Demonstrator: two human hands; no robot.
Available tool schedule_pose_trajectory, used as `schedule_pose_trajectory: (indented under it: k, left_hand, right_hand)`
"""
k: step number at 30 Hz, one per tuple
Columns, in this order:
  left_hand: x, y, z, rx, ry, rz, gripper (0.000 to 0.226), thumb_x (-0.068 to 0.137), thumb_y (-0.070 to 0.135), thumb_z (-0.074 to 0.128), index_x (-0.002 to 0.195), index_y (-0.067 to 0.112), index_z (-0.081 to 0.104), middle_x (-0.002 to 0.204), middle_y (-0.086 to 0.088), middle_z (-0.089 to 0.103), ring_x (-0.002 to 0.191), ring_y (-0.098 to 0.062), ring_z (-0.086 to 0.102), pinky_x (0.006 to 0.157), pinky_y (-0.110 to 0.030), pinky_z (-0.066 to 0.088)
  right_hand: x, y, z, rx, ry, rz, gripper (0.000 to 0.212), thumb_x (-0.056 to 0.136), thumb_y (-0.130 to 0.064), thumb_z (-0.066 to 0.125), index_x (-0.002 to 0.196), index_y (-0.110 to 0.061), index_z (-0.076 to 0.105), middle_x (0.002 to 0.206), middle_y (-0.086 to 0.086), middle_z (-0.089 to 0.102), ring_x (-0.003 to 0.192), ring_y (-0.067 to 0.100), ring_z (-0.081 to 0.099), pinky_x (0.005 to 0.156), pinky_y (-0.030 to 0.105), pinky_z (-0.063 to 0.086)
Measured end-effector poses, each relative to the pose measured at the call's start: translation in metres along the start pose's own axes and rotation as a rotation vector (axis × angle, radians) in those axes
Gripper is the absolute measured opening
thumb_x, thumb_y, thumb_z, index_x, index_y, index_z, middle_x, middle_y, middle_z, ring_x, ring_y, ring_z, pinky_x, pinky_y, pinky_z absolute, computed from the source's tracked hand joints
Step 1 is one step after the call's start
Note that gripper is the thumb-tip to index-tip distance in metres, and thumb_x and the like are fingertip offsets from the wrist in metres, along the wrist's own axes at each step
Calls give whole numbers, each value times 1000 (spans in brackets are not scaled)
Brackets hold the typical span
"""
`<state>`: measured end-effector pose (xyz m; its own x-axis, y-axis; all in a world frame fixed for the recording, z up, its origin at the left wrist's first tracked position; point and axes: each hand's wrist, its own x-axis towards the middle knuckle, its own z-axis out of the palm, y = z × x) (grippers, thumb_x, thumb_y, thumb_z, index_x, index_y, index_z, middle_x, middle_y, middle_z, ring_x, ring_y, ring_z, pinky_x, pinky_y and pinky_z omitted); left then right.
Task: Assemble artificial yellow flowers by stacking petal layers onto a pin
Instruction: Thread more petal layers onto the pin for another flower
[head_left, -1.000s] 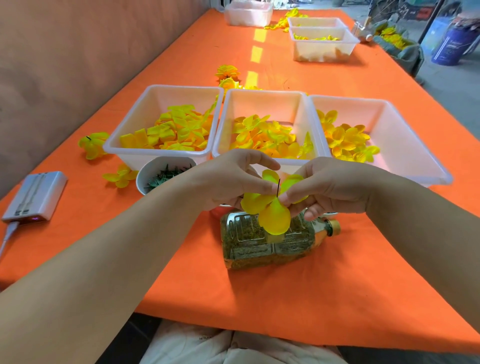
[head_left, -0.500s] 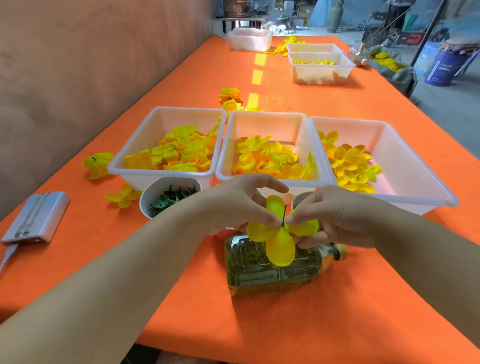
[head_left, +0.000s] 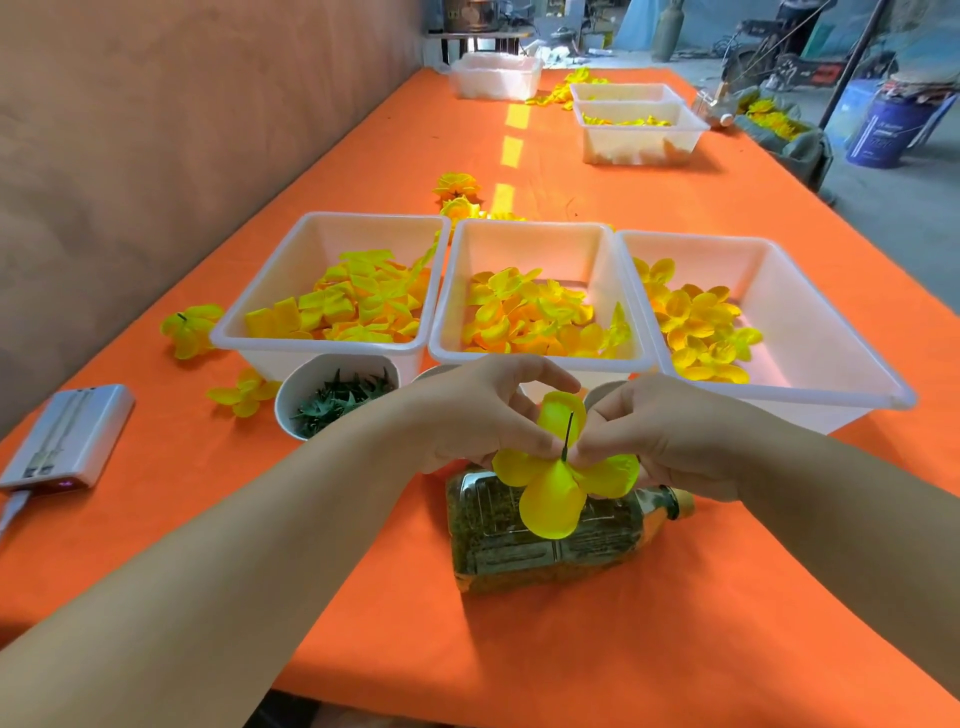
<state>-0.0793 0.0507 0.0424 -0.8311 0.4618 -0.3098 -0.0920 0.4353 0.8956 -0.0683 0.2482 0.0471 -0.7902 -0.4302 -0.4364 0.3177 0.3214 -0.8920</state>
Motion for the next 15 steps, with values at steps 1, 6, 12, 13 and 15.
schedule_pose_trajectory:
  k: [1, 6, 12, 13, 15]
  left_hand:
    - [0, -1, 0, -9, 0, 0, 51, 83, 6, 76, 125, 30, 61, 71, 3, 58, 66, -15, 58, 52, -25, 45]
    - [-3, -2, 2, -42, 7, 9, 49, 86, 9, 74, 127, 31, 61, 81, -1, 52, 74, -16, 55, 64, -31, 48]
    - [-7, -3, 4, -127, -17, -7, 55, 85, -4, 72, 130, 24, 57, 74, 0, 50, 66, -15, 54, 54, -24, 46]
    - [-7, -3, 4, -133, -16, -9, 55, 85, -5, 71, 130, 23, 57, 73, -1, 51, 65, -15, 54, 55, -25, 46]
    - [-7, -3, 5, -176, -20, -34, 55, 86, -7, 69, 131, 23, 58, 76, -3, 53, 64, -14, 58, 56, -26, 49]
  right_hand:
    - [0, 1, 0, -5, 3, 1, 41, 80, 4, 72, 45, -14, 64, 62, -2, 61, 57, 12, 65, 55, 21, 51]
    - [-3, 0, -1, -17, 3, 3, 32, 79, 5, 74, 51, -8, 64, 59, -3, 58, 52, 11, 62, 48, 18, 48]
    - [-4, -1, 1, 26, 7, 30, 28, 81, 5, 71, 56, -5, 64, 61, 3, 63, 55, 14, 66, 52, 24, 52]
    - [-3, 0, 0, 40, -3, 45, 23, 81, 5, 71, 61, -4, 64, 65, 4, 66, 59, 15, 68, 55, 26, 54]
    - [-2, 2, -1, 78, -38, 80, 15, 83, 3, 69, 72, -2, 62, 69, 5, 69, 62, 16, 70, 57, 26, 55]
